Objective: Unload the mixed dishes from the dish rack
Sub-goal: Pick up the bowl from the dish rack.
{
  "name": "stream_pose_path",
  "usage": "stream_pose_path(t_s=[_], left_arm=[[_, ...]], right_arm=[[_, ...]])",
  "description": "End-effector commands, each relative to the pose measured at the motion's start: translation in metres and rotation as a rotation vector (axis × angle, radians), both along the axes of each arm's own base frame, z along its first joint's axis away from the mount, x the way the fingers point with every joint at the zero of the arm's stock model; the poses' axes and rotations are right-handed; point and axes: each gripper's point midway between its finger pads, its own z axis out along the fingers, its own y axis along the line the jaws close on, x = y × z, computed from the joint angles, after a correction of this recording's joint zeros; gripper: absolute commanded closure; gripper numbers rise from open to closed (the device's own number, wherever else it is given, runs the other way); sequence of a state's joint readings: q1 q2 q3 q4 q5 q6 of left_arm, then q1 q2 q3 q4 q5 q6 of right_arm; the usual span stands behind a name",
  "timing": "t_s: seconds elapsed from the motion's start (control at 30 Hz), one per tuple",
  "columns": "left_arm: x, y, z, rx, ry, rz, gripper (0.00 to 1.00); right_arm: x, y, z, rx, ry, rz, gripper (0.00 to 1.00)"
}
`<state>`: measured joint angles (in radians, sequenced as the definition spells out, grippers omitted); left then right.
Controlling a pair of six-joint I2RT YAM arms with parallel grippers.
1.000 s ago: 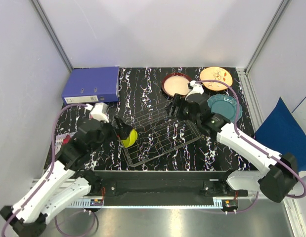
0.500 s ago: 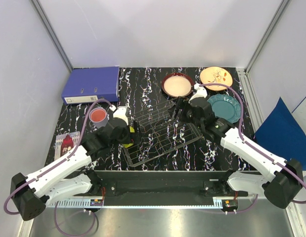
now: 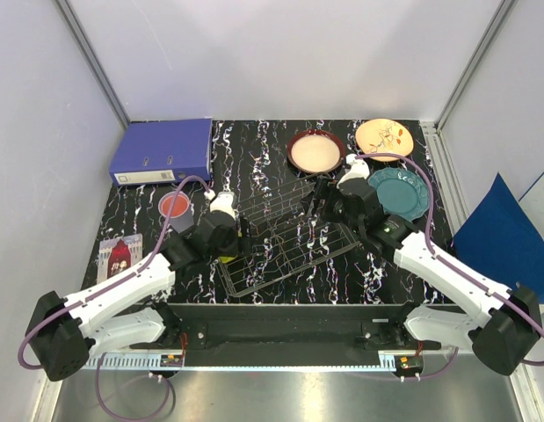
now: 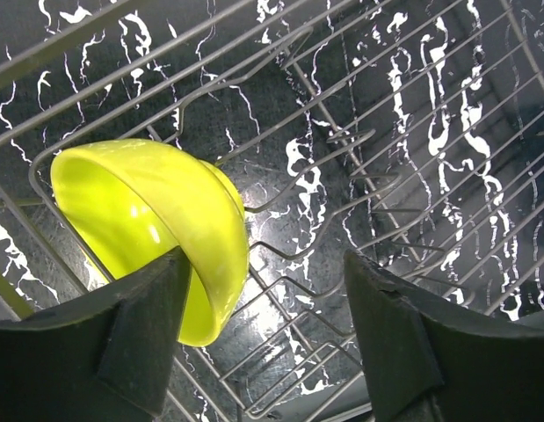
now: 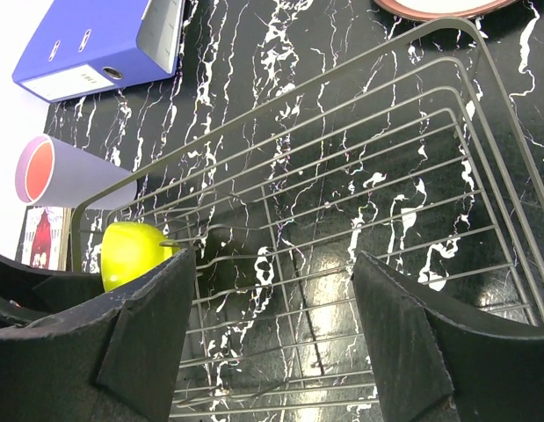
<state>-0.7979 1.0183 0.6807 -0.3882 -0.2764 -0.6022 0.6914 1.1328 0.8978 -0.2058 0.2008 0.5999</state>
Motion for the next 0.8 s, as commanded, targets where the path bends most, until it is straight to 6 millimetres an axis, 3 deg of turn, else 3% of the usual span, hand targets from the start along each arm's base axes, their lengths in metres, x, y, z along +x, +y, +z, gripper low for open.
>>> stream_pose_path(t_s=[0.0, 0.37, 0.53, 0.63, 0.77], left_arm=[[0.007, -0.008, 0.005, -0.045, -0.036, 0.003, 0.32], [0.0, -0.006, 0.005, -0.049, -0.026, -0.015, 0.72], [-0.002, -0.002, 0.01, -0.051, -0.031, -0.009, 0.83], [0.0, 0.002, 0.026, -0.049, -0.07, -0.001, 0.85], [0.008, 0.006, 0.07, -0.066, -0.158, 0.008, 0.86]], right_arm=[[0.003, -0.003, 0.013, 0.017, -0.059, -0.021, 0.2], [0.002, -0.004, 0.01, 0.017, -0.057, -0.027, 0.2], [0.001, -0.007, 0.013, 0.023, -0.064, -0.034, 0.21], [0.001, -0.008, 0.015, 0.024, -0.071, -0.039, 0.21], [0.001, -0.008, 0.018, 0.03, -0.076, -0.038, 0.21]])
